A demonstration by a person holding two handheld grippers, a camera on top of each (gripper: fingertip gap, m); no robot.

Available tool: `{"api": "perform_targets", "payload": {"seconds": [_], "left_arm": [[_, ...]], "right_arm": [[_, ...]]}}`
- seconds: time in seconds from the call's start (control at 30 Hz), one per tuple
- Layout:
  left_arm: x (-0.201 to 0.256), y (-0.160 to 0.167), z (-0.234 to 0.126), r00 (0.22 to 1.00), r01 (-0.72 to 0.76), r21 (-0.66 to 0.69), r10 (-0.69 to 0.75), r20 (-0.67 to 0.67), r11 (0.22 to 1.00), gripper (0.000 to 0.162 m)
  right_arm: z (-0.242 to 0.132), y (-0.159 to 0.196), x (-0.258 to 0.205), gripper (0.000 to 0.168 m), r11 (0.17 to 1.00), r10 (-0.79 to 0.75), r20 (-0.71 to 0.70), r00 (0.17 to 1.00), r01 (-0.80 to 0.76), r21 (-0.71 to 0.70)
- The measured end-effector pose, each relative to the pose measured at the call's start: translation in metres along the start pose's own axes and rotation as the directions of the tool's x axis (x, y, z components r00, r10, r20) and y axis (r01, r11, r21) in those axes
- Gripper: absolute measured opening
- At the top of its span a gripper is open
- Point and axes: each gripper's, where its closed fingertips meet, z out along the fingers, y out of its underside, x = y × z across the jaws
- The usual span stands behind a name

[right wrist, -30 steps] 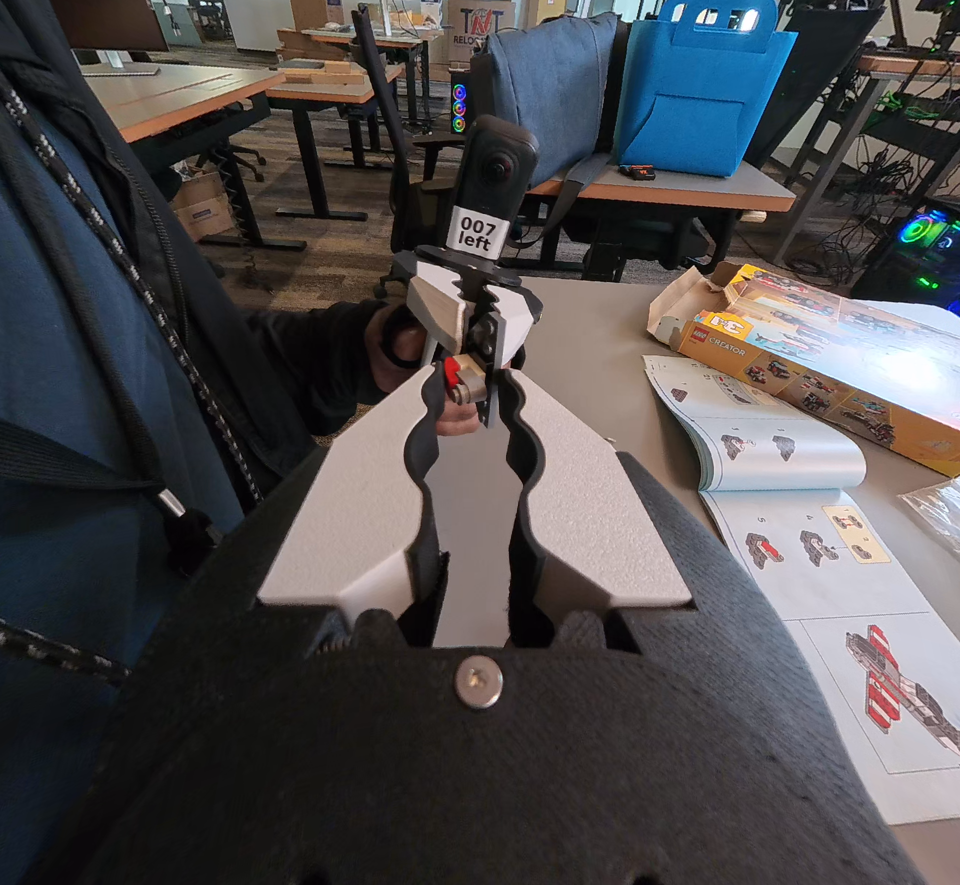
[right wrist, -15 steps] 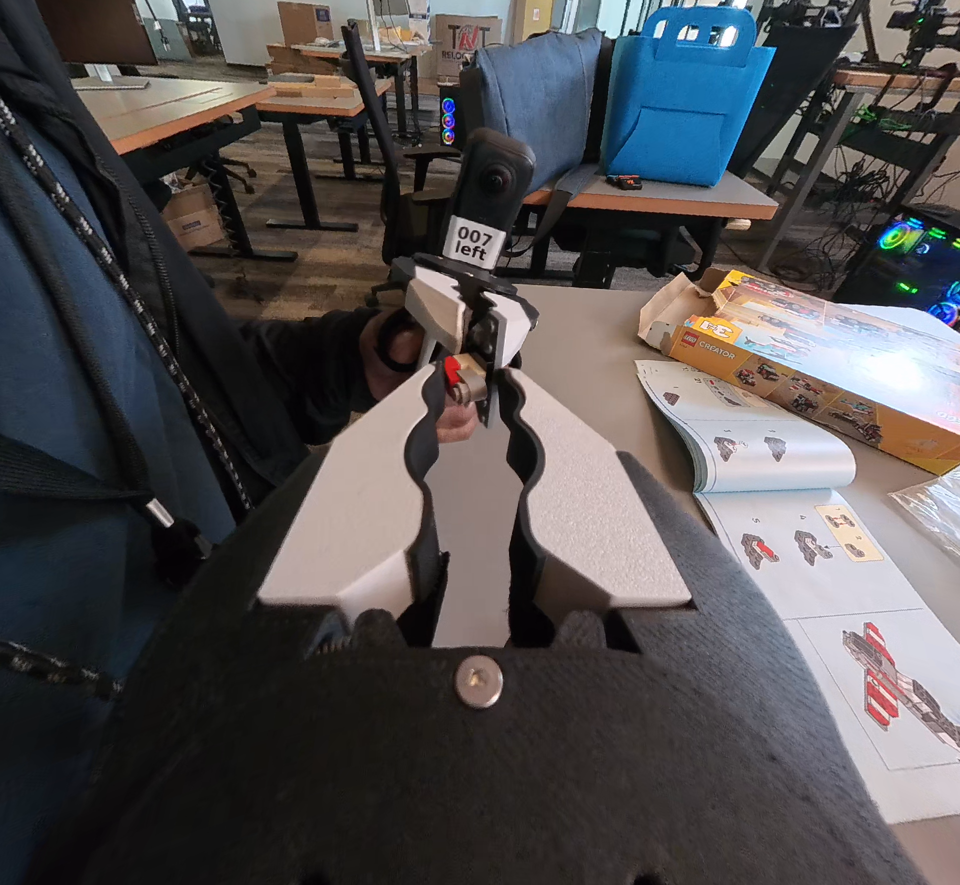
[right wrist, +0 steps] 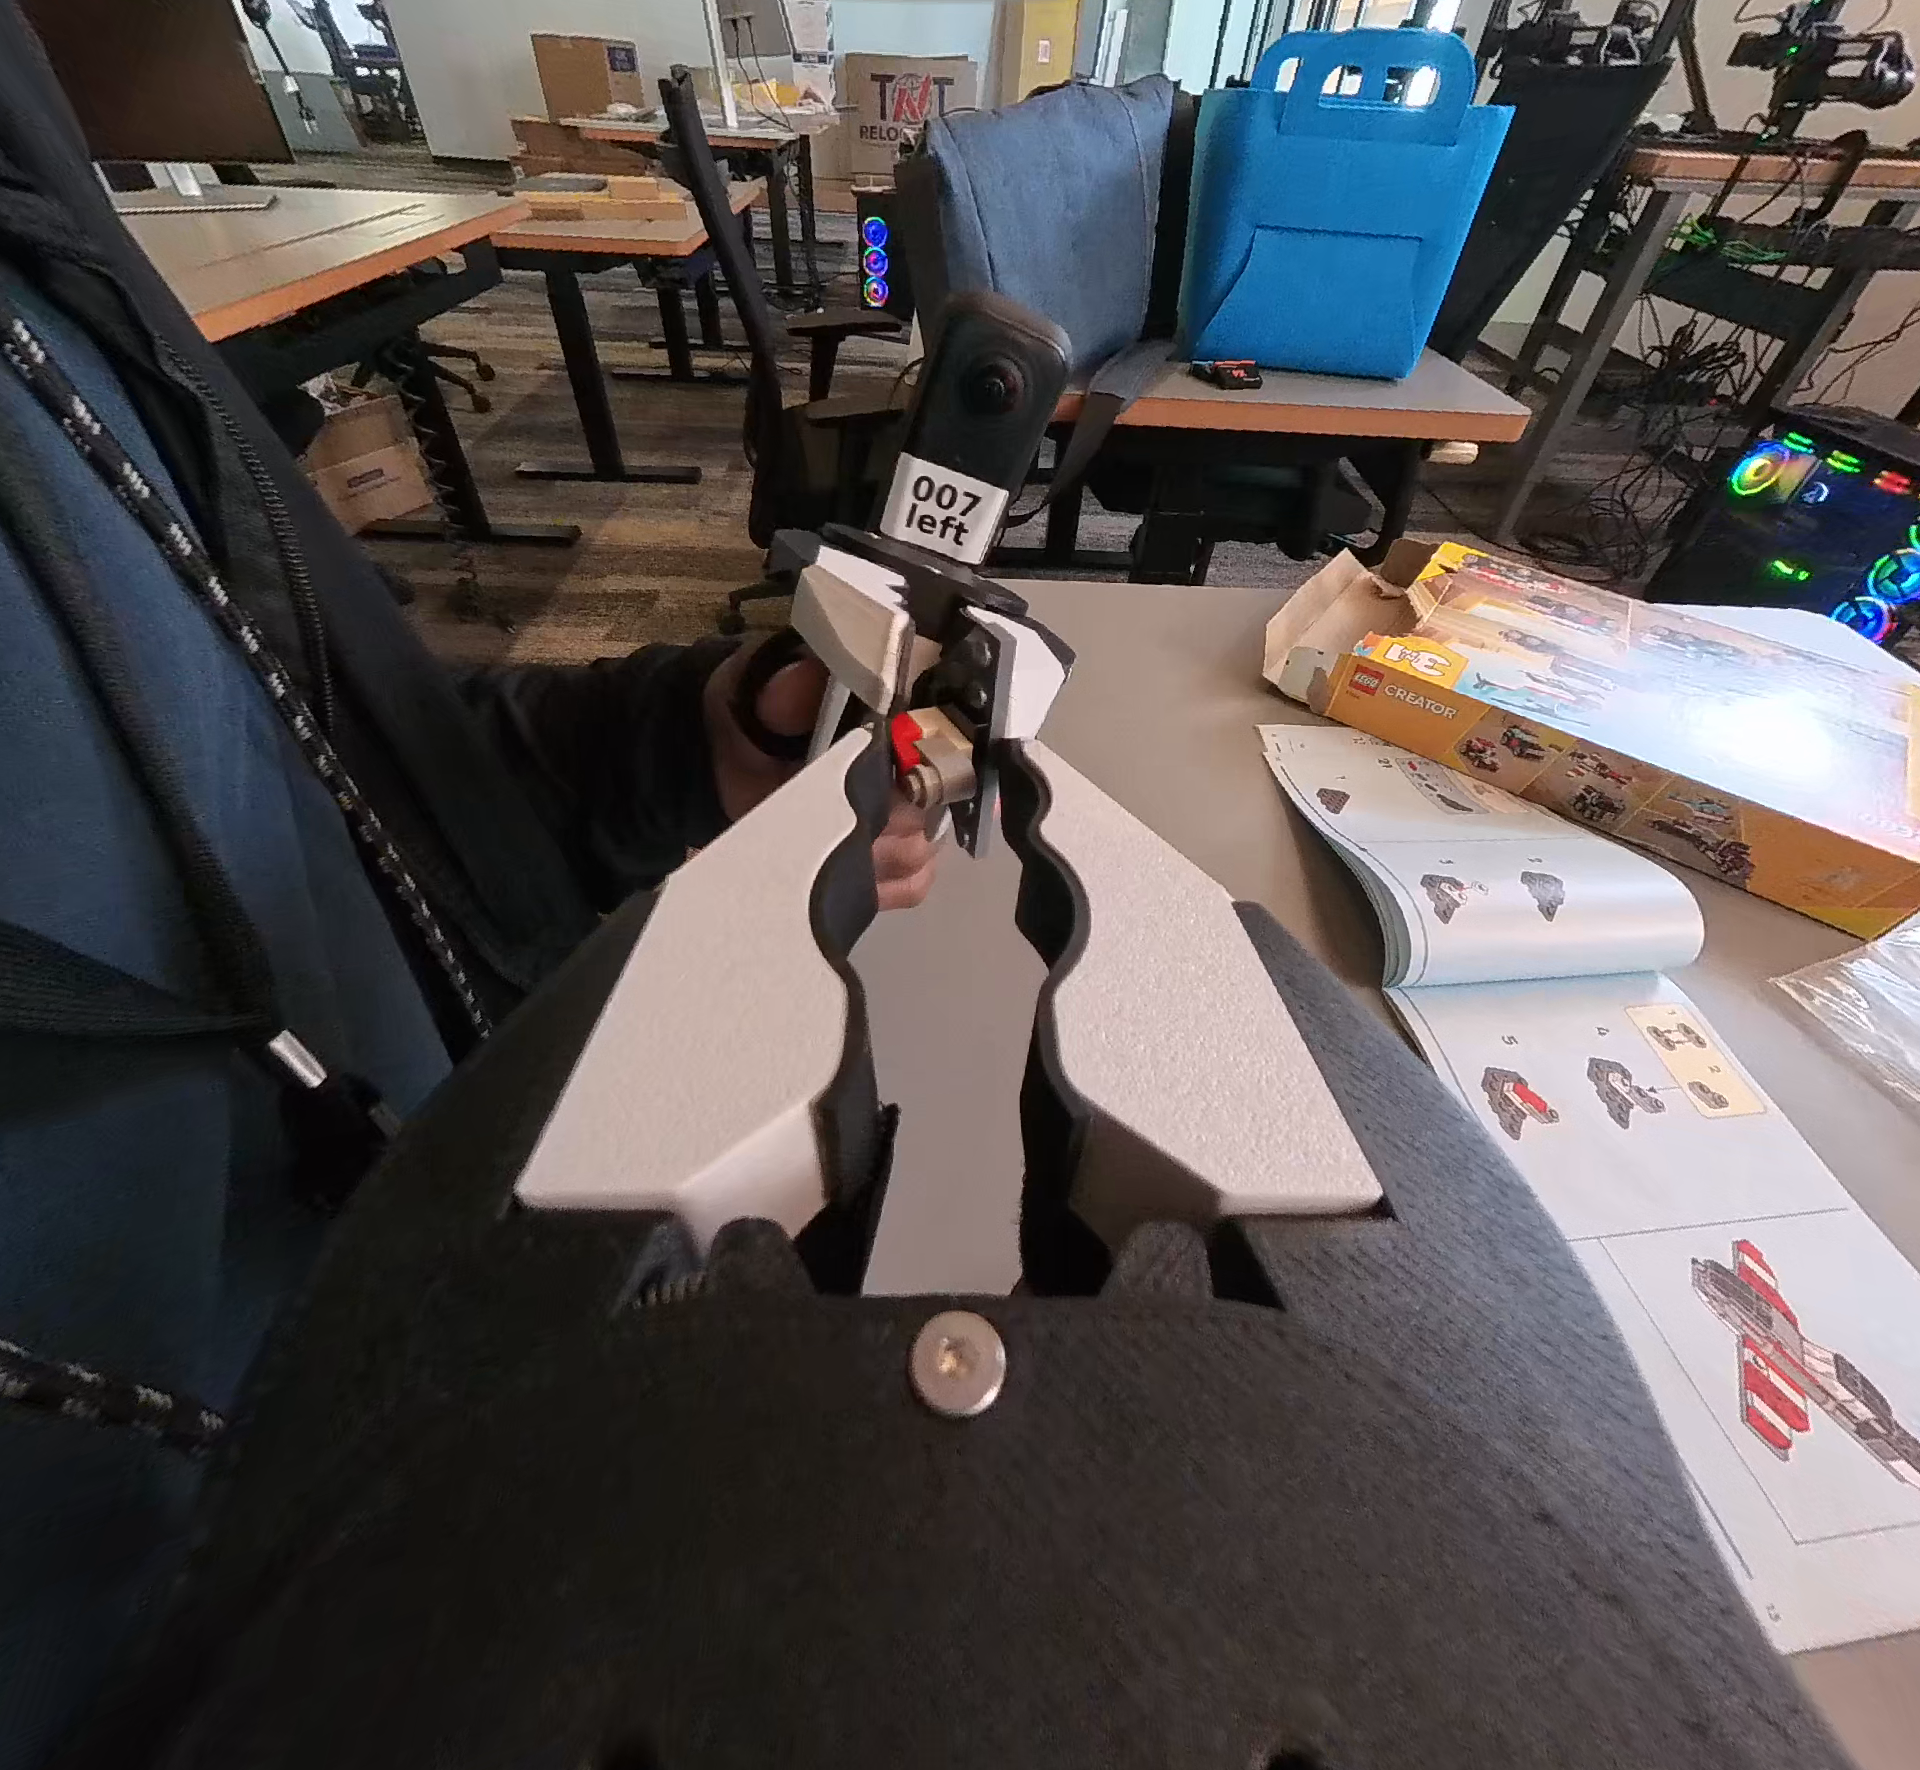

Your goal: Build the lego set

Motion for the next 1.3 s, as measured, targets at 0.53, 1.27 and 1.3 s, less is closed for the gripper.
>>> {"api": "perform_targets", "payload": {"seconds": [0.53,1.27,1.3], "left_arm": [[-0.009,-0.001,-0.003,0.998,0.060,0.008,-0.060,0.027,0.998,0.010],[-0.012,0.004,-0.002,0.994,-0.055,-0.061,0.060,0.093,0.997,0.006],[-0.012,0.004,-0.002,0.993,-0.068,-0.067,0.074,0.094,0.995,0.006]], "right_arm": [[0.000,0.003,0.005,0.021,0.999,0.038,-0.024,0.999,-0.038,-0.009],[-0.001,0.010,0.005,0.021,0.990,0.141,0.012,0.990,-0.140,-0.032],[-0.001,0.010,0.004,0.021,0.989,0.147,0.020,0.989,-0.147,-0.031]]}}
